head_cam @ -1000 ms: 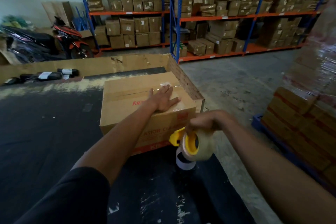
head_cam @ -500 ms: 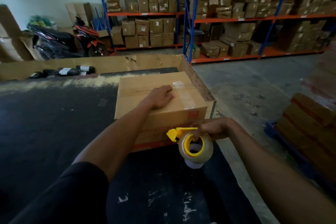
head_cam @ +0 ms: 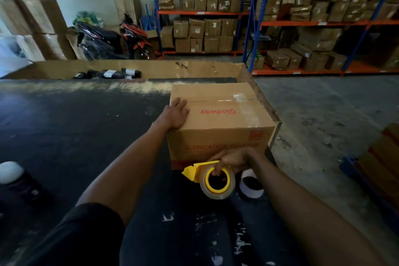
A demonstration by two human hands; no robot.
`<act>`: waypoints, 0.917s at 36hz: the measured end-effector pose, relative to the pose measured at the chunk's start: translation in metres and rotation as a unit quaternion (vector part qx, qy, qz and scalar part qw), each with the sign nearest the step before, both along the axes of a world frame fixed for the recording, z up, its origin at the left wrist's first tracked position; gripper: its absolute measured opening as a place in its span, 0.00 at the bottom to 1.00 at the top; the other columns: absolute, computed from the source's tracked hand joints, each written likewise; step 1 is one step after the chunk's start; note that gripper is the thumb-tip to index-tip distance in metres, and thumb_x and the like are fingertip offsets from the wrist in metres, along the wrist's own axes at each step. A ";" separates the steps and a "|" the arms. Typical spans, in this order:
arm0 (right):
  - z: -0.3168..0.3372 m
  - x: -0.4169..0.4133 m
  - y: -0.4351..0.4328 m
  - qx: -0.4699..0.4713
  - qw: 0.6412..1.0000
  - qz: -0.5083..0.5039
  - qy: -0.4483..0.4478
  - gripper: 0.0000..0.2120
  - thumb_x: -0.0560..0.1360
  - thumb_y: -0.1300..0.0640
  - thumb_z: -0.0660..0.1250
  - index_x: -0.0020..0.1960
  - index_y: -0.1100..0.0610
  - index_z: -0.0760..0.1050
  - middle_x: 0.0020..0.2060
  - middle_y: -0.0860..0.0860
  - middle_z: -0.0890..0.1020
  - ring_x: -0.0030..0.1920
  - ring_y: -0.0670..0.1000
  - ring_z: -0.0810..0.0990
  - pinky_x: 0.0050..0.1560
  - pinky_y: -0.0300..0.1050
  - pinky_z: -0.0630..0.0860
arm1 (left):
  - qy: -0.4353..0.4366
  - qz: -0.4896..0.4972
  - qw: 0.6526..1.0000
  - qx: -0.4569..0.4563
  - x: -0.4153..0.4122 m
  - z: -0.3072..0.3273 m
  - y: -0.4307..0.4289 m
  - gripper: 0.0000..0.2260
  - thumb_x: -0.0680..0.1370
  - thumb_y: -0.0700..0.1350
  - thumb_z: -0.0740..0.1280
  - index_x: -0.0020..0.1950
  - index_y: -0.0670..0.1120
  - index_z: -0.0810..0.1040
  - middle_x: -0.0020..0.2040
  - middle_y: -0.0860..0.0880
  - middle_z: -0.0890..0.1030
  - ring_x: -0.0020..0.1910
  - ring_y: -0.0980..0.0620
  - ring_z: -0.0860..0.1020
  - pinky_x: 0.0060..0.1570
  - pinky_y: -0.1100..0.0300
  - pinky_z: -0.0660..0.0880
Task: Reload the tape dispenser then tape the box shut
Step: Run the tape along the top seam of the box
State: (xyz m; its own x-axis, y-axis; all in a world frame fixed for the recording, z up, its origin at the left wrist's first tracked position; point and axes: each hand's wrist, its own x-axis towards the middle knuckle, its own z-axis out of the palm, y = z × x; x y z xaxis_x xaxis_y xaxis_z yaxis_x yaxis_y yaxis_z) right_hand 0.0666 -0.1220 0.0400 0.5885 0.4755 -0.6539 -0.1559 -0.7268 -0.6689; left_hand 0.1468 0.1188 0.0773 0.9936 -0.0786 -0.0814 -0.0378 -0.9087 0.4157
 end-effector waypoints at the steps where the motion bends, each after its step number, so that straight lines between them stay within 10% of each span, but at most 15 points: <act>1: -0.004 0.000 0.006 0.006 1.000 0.000 0.012 0.23 0.78 0.60 0.71 0.72 0.51 0.75 0.62 0.52 0.81 0.59 0.52 0.80 0.61 0.52 0.79 | -0.001 -0.001 1.000 -0.015 0.000 0.001 -0.002 0.27 0.86 0.58 0.49 0.84 0.52 0.50 0.84 0.49 0.46 0.83 0.39 0.49 0.80 0.39 0.49; 6: -0.024 0.000 0.034 0.009 1.000 0.008 0.024 0.23 0.79 0.60 0.71 0.73 0.50 0.74 0.53 0.48 0.83 0.48 0.46 0.82 0.48 0.44 0.80 | -0.003 -0.005 0.999 -0.045 -0.004 0.003 -0.002 0.26 0.86 0.56 0.51 0.84 0.50 0.51 0.84 0.48 0.46 0.83 0.42 0.50 0.80 0.43 0.50; 14: -0.067 0.001 0.048 0.012 0.999 -0.009 0.038 0.17 0.75 0.57 0.73 0.60 0.41 0.82 0.63 0.52 0.83 0.65 0.52 0.78 0.72 0.57 0.69 | -0.021 0.011 0.998 -0.050 -0.004 -0.003 -0.001 0.26 0.85 0.58 0.51 0.83 0.54 0.54 0.84 0.51 0.48 0.82 0.40 0.54 0.79 0.39 0.55; 28: -0.076 -0.007 0.050 -0.013 0.983 0.033 -0.180 0.16 0.79 0.57 0.72 0.66 0.55 0.81 0.58 0.51 0.83 0.54 0.46 0.78 0.52 0.39 0.70 | -0.025 0.015 0.999 -0.046 -0.007 -0.002 -0.001 0.27 0.84 0.59 0.51 0.83 0.54 0.55 0.84 0.51 0.50 0.81 0.38 0.57 0.78 0.38 0.57; 33: -0.081 -0.010 0.051 -0.006 0.979 -0.005 -0.204 0.18 0.76 0.58 0.75 0.65 0.54 0.81 0.60 0.51 0.84 0.60 0.52 0.80 0.62 0.49 0.76 | -0.043 0.022 0.998 -0.034 -0.010 -0.002 -0.001 0.27 0.83 0.60 0.52 0.82 0.54 0.58 0.84 0.51 0.55 0.80 0.38 0.60 0.76 0.35 0.60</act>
